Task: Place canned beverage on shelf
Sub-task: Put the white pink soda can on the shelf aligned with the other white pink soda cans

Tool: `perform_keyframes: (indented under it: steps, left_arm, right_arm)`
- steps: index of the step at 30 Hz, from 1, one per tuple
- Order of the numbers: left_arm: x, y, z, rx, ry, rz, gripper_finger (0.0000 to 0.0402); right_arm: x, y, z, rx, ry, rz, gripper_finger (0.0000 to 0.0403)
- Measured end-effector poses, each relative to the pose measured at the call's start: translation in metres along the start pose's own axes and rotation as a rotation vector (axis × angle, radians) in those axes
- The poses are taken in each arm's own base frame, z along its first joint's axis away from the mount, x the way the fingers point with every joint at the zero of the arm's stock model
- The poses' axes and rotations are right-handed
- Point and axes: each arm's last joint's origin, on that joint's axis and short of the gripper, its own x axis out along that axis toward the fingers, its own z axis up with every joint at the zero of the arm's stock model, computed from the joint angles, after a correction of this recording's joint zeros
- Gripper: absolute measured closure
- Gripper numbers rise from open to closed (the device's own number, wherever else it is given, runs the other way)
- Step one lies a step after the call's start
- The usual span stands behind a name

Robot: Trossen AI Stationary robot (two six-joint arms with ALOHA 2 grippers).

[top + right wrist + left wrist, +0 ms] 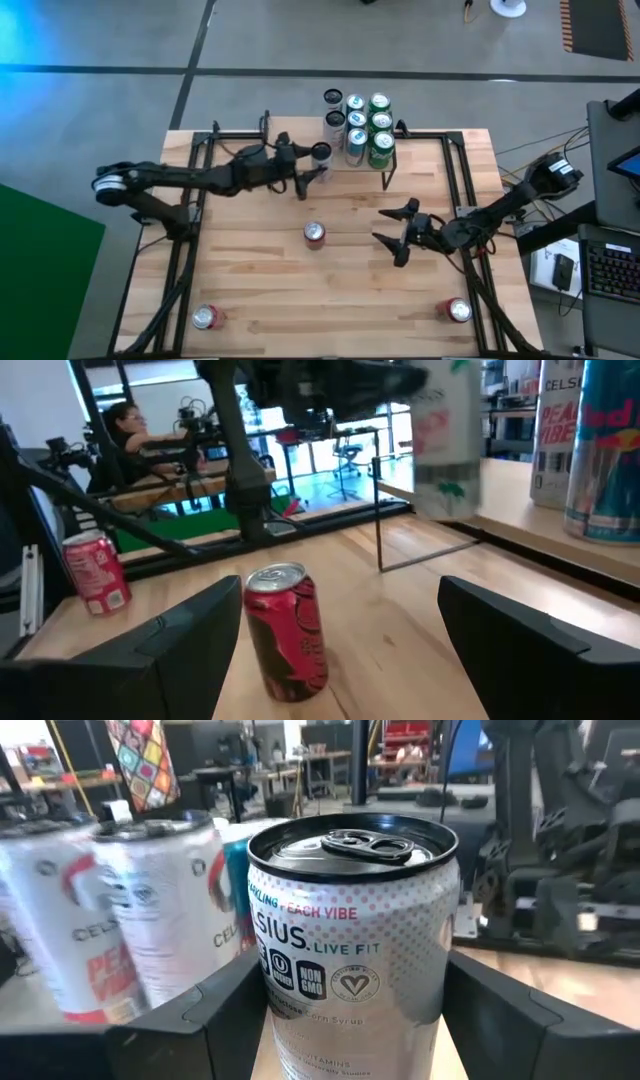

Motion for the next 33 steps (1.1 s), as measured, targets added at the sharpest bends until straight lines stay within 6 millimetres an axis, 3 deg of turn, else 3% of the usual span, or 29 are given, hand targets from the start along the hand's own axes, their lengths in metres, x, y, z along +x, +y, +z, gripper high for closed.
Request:
perform_keyframes:
  steps: [9,16,24,33]
  left_arm:
    - [0.036,0.000,0.006,0.040,0.039,0.003,0.0157]
    - [0.037,0.006,0.016,0.061,0.028,0.073,0.0157]
    - [0.047,0.017,0.002,0.036,0.049,0.109,0.0157]
    - [0.052,0.025,-0.004,0.029,0.042,0.130,0.0142]
  right_arm:
    - [-0.004,-0.002,0.018,-0.014,-0.068,-0.017,0.0078]
    - [-0.011,-0.008,0.031,-0.054,-0.080,-0.022,0.0078]
    - [-0.019,-0.014,0.041,-0.071,-0.088,-0.052,0.0078]
    - [-0.019,-0.016,0.038,-0.078,-0.055,-0.074,0.0078]
